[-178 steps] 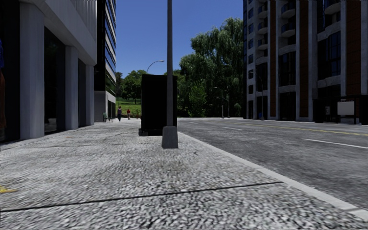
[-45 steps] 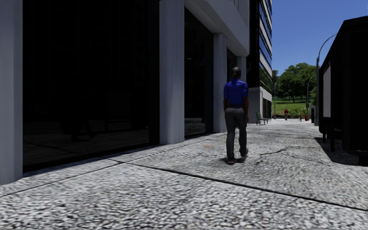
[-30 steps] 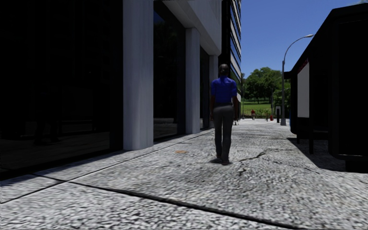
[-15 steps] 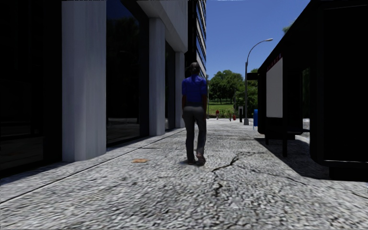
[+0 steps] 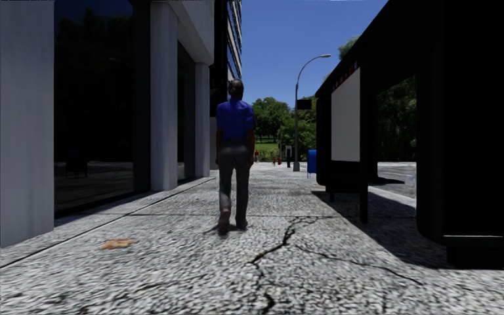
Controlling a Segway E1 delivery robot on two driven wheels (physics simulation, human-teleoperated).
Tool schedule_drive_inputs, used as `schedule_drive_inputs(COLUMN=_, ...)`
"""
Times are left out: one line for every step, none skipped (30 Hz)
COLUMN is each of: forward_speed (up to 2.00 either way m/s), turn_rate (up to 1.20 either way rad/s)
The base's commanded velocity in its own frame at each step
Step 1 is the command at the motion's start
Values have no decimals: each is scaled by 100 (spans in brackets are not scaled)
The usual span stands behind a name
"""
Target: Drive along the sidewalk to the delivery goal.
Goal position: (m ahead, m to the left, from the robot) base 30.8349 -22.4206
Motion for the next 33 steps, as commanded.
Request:
schedule_drive_inputs(forward_speed=143, turn_rate=0)
schedule_drive_inputs(forward_speed=143, turn_rate=0)
schedule_drive_inputs(forward_speed=144, turn_rate=0)
schedule_drive_inputs(forward_speed=144, turn_rate=0)
schedule_drive_inputs(forward_speed=144, turn_rate=0)
schedule_drive_inputs(forward_speed=145, turn_rate=0)
schedule_drive_inputs(forward_speed=145, turn_rate=0)
schedule_drive_inputs(forward_speed=145, turn_rate=0)
schedule_drive_inputs(forward_speed=145, turn_rate=0)
schedule_drive_inputs(forward_speed=145, turn_rate=0)
schedule_drive_inputs(forward_speed=145, turn_rate=0)
schedule_drive_inputs(forward_speed=145, turn_rate=0)
schedule_drive_inputs(forward_speed=145, turn_rate=0)
schedule_drive_inputs(forward_speed=145, turn_rate=0)
schedule_drive_inputs(forward_speed=145, turn_rate=0)
schedule_drive_inputs(forward_speed=145, turn_rate=0)
schedule_drive_inputs(forward_speed=145, turn_rate=0)
schedule_drive_inputs(forward_speed=145, turn_rate=0)
schedule_drive_inputs(forward_speed=145, turn_rate=0)
schedule_drive_inputs(forward_speed=145, turn_rate=0)
schedule_drive_inputs(forward_speed=145, turn_rate=0)
schedule_drive_inputs(forward_speed=145, turn_rate=0)
schedule_drive_inputs(forward_speed=144, turn_rate=0)
schedule_drive_inputs(forward_speed=143, turn_rate=0)
schedule_drive_inputs(forward_speed=143, turn_rate=0)
schedule_drive_inputs(forward_speed=131, turn_rate=0)
schedule_drive_inputs(forward_speed=116, turn_rate=0)
schedule_drive_inputs(forward_speed=112, turn_rate=0)
schedule_drive_inputs(forward_speed=112, turn_rate=0)
schedule_drive_inputs(forward_speed=111, turn_rate=0)
schedule_drive_inputs(forward_speed=110, turn_rate=0)
schedule_drive_inputs(forward_speed=110, turn_rate=0)
schedule_drive_inputs(forward_speed=110, turn_rate=0)
